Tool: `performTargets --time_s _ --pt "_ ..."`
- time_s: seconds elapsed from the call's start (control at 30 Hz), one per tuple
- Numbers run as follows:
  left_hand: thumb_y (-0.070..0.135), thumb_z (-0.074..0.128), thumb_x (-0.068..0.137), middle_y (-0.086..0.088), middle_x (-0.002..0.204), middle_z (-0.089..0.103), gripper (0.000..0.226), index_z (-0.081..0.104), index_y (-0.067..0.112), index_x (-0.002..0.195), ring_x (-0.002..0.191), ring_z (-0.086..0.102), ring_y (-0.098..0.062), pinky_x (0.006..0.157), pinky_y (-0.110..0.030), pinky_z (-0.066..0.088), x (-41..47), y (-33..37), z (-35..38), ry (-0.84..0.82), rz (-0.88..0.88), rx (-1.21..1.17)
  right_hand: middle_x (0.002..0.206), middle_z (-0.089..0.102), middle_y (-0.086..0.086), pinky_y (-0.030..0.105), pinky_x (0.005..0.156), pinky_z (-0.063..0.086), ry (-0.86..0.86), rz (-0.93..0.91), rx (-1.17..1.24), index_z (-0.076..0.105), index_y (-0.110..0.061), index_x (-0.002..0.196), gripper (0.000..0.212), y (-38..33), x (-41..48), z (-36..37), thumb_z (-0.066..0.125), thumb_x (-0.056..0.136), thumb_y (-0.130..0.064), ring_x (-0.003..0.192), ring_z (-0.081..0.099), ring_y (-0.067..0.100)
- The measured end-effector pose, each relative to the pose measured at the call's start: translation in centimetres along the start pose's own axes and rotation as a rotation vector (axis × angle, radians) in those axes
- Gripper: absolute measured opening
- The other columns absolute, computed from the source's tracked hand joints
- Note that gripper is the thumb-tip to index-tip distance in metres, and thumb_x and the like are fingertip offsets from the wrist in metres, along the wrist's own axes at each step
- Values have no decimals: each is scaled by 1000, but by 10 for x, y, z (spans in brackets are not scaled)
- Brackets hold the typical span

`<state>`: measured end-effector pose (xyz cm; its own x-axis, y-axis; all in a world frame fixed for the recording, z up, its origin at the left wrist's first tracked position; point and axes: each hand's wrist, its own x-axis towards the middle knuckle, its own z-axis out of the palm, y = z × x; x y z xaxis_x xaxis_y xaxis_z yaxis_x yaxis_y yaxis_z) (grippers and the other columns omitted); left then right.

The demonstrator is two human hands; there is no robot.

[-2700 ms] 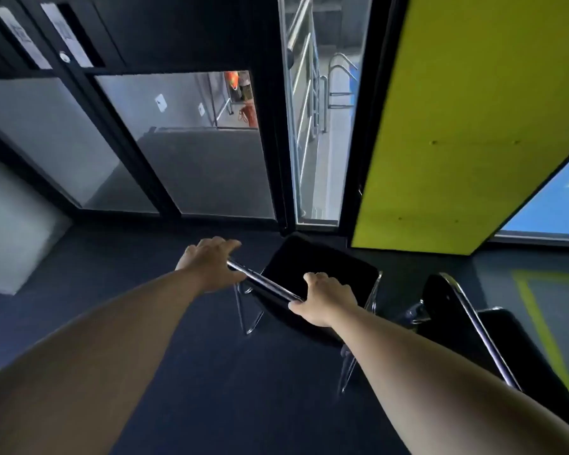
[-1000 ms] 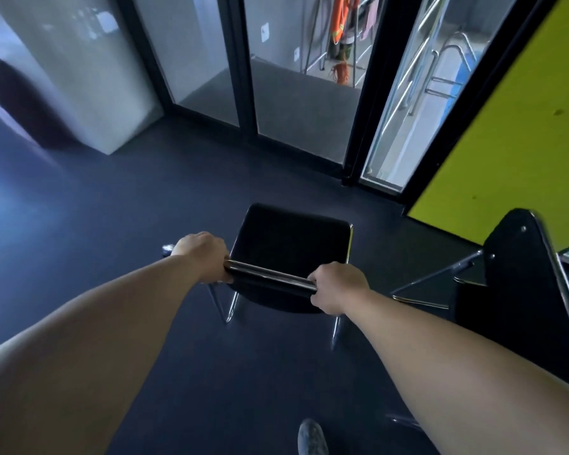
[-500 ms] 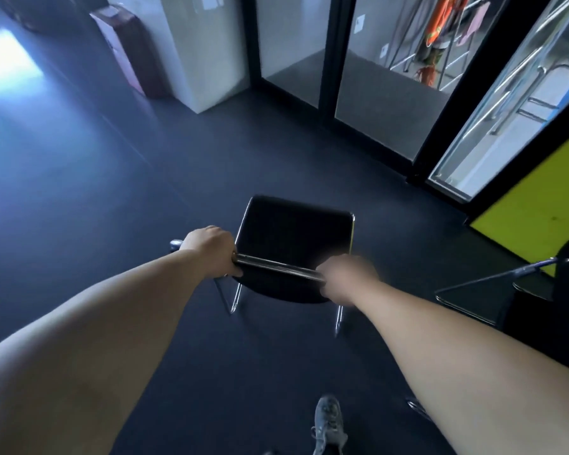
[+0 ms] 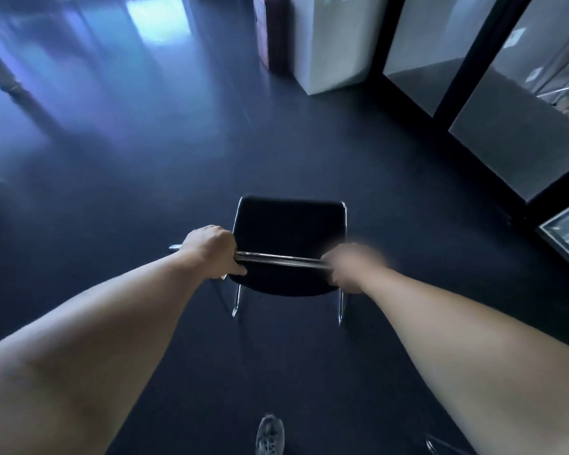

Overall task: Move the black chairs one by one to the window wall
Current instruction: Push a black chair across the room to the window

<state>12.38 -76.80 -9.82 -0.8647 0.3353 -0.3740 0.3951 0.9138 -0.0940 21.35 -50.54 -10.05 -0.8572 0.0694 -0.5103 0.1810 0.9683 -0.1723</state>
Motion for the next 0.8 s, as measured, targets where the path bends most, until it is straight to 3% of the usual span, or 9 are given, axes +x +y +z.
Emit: performTargets --time_s 0.23,0.33,0.53,0.63,0.7,0.8 --pt "69 70 70 6 72 63 48 70 21 68 70 57 -17 55 -27 36 -48 -45 30 21 -139 -23 90 65 -11 31 74 50 -13 -178 -88 64 -35 88 18 -47 19 5 58 78 -22 90 63 20" --pt "71 69 71 4 73 63 51 62 21 61 69 56 -17 55 -28 35 -61 -66 38 34 -194 -35 91 67 -14 29 73 47 0 -252 -113 66 -41 93 24 -70 32 3 59 77 -25 91 63 17" --pt "78 66 67 11 75 60 53 69 25 69 84 58 -14 65 -29 42 -73 -108 58 122 -244 -190 87 67 -15 28 70 44 21 -323 -155 67 -48 92 29 -108 63 -7 58 73 -28 90 64 16" --pt "83 60 67 17 83 54 52 67 32 73 96 49 -9 76 -28 41 -77 -124 64 130 -249 -283 85 66 -18 30 75 46 22 -393 -147 66 -54 102 33 -117 78 -13 63 70 -58 89 62 13" --pt "87 53 68 19 85 54 55 63 34 74 97 49 -8 76 -29 39 -76 -130 62 125 -255 -354 86 68 -20 32 79 48 -7 -420 -117 66 -55 104 49 -118 84 -17 53 67 -84 89 62 10" --pt "92 39 68 19 86 56 61 57 34 70 94 49 -7 76 -31 39 -66 -135 56 148 -280 -413 93 69 -18 33 79 47 51 -418 -121 69 -50 105 59 -120 92 -22 39 75 -91 91 60 13"
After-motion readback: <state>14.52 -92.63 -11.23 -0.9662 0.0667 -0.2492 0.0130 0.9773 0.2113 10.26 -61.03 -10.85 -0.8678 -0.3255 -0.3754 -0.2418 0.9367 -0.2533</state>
